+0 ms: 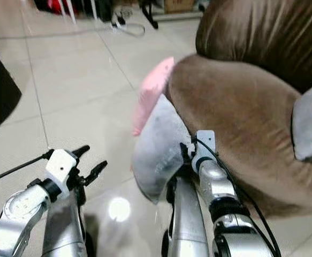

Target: Move the pillow to the sofa from floor

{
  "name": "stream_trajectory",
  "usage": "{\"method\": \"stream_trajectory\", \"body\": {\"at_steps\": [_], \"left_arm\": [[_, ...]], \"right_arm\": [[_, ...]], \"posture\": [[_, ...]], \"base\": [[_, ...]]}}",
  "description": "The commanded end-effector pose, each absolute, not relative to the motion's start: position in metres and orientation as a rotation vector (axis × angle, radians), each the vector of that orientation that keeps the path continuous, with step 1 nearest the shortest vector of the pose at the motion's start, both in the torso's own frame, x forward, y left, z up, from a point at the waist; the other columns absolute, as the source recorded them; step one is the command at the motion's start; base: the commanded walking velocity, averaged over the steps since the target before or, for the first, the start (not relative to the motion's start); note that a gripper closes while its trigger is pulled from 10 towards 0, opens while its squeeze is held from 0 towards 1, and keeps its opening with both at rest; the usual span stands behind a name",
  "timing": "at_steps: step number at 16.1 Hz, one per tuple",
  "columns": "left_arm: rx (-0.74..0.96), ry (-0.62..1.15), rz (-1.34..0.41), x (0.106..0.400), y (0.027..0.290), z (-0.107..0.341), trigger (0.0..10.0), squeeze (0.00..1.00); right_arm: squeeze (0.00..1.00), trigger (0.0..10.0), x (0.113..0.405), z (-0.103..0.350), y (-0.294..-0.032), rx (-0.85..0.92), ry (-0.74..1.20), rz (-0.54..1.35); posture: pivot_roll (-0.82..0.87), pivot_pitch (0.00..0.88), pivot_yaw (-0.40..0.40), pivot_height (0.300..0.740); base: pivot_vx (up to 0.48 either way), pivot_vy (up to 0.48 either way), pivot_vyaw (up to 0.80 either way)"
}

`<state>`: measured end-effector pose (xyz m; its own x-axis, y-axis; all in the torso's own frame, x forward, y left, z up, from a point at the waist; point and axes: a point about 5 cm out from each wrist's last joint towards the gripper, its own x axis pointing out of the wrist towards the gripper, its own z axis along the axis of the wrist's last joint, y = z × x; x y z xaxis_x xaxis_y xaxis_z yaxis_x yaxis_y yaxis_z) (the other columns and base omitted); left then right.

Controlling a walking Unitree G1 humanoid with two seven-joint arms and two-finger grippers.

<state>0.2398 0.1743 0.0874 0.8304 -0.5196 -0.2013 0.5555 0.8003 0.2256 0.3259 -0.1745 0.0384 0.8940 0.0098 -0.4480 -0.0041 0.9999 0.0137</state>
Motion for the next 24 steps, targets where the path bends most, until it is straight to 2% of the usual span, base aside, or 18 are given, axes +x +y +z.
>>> {"method": "stream_trajectory", "body": {"at_steps": [1,2,7,10,11,12,13,18,24], "left_arm": [[0.304,0.150,-0.587,0.236,0.174,0.087,4.6,0.00],[0.307,0.153,-0.578,0.235,0.175,0.088,10.0,0.00],[0.286,0.183,-0.610,0.222,0.174,0.090,10.0,0.00],[0.260,0.238,-0.703,0.211,0.171,0.087,10.0,0.00],[0.248,0.257,-0.729,0.208,0.171,0.087,10.0,0.00],[0.243,0.274,-0.748,0.206,0.171,0.087,10.0,0.00],[0.238,0.282,-0.759,0.205,0.171,0.086,10.0,0.00],[0.239,0.304,-0.781,0.205,0.174,0.089,10.0,0.00],[0.233,0.318,-0.796,0.208,0.173,0.087,10.0,0.00]], "right_arm": [[0.00,8.6,0.327,0.038,-0.178,0.018,0.464,-0.023],[0.00,10.0,0.327,0.036,-0.177,0.023,0.471,-0.026],[0.00,10.0,0.328,0.033,-0.169,0.064,0.482,-0.001],[0.00,10.0,0.334,0.039,-0.155,0.132,0.464,0.074],[0.00,5.9,0.335,0.039,-0.153,0.146,0.460,0.077],[0.00,2.4,0.336,0.040,-0.152,0.149,0.458,0.078],[0.00,0.0,0.336,0.040,-0.151,0.158,0.456,0.084],[0.00,0.0,0.335,0.038,-0.140,0.149,0.500,0.219],[0.00,0.0,0.334,0.037,-0.135,0.158,0.497,0.241]], "posture": [[0.01,0.241,-0.084,0.470],[0.02,0.256,-0.086,0.470],[0.02,0.285,-0.086,0.470],[0.02,0.289,-0.089,0.470],[0.02,0.289,-0.088,0.470],[0.02,0.288,-0.089,0.470],[0.02,0.286,-0.089,0.470],[0.03,0.268,-0.092,0.470],[0.03,0.238,-0.085,0.470]], "base": [[0.000,0.000,0.00],[0.000,0.000,0.00],[0.000,0.000,0.00],[0.000,0.000,0.00],[0.000,0.000,0.00],[0.000,0.000,0.00],[0.000,0.000,0.00],[0.000,0.000,0.00],[0.000,0.000,0.00]]}}
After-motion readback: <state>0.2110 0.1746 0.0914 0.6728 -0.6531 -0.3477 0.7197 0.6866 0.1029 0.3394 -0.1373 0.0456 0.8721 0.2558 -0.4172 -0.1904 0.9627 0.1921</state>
